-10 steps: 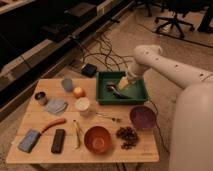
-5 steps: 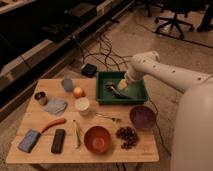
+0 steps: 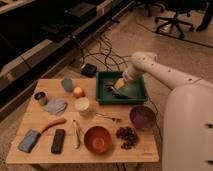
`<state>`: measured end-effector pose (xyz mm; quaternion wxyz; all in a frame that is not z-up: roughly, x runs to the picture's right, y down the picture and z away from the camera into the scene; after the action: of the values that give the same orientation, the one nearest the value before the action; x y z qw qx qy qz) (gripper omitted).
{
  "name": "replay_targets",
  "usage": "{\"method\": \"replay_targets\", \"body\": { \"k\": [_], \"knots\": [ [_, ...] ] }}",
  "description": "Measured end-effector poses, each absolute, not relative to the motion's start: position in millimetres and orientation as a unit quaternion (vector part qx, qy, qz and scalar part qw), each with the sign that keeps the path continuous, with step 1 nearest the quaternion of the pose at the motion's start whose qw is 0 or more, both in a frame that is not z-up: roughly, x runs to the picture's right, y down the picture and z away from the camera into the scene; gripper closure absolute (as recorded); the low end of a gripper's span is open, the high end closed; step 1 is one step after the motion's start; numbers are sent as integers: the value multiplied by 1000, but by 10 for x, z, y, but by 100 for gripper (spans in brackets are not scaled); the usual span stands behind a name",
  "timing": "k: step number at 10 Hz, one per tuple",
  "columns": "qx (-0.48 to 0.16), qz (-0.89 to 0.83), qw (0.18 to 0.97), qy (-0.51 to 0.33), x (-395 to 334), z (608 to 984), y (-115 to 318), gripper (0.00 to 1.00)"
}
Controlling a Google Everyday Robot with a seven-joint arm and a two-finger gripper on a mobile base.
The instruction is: Wipe tray with brush
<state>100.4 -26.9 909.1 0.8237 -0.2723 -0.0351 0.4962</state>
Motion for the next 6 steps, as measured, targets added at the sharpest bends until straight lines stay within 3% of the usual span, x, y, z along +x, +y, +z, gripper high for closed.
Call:
{"method": "replay_targets", "body": {
  "k": [6],
  "knots": [
    [-282,482,829,-20,754,9528,-40,35]
  ]
}}
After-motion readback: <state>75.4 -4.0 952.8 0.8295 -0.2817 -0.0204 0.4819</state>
